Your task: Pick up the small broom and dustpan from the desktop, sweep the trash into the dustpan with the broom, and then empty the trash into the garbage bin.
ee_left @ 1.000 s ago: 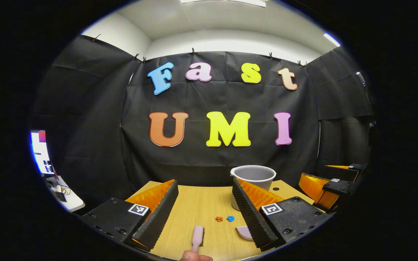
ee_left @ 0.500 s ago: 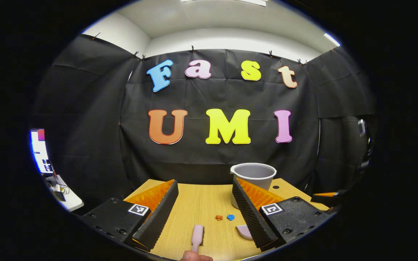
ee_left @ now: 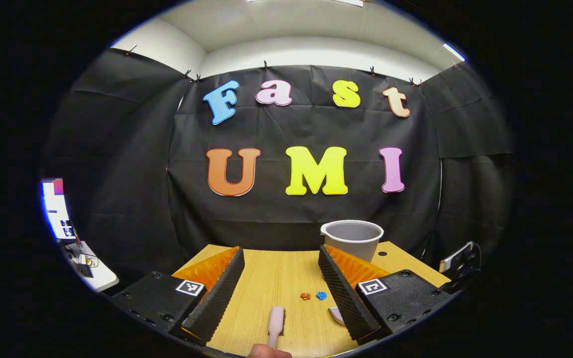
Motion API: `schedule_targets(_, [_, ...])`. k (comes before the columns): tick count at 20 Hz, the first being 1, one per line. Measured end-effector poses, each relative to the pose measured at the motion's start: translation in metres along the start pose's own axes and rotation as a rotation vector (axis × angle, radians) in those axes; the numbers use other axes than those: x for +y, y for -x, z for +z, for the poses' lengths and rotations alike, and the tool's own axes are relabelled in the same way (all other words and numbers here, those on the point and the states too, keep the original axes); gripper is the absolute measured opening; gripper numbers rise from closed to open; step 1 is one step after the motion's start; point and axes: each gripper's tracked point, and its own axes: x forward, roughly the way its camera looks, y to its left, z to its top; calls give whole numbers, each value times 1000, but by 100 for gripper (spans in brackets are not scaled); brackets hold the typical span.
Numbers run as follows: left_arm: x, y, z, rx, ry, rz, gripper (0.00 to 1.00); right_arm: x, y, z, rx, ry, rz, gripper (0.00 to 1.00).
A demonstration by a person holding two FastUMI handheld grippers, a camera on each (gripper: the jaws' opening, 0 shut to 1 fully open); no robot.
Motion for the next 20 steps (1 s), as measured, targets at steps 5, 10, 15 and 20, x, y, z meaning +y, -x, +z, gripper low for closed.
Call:
schedule_targets(5, [9, 3, -2, 8, -4, 31, 96, -3, -26, -33, 117, -11, 13, 95])
schedule_targets(10, [15, 5, -2, 10, -9, 52, 96, -6, -40, -55, 207, -47, 12, 83])
schedule_targets(15, [18, 3, -3, 12, 1, 59, 96, -11, -44, -60, 237, -55, -15, 53])
schedule_targets(20, [23, 0, -13, 41, 3, 63, 96, -8, -47, -63, 253, -62, -26, 30])
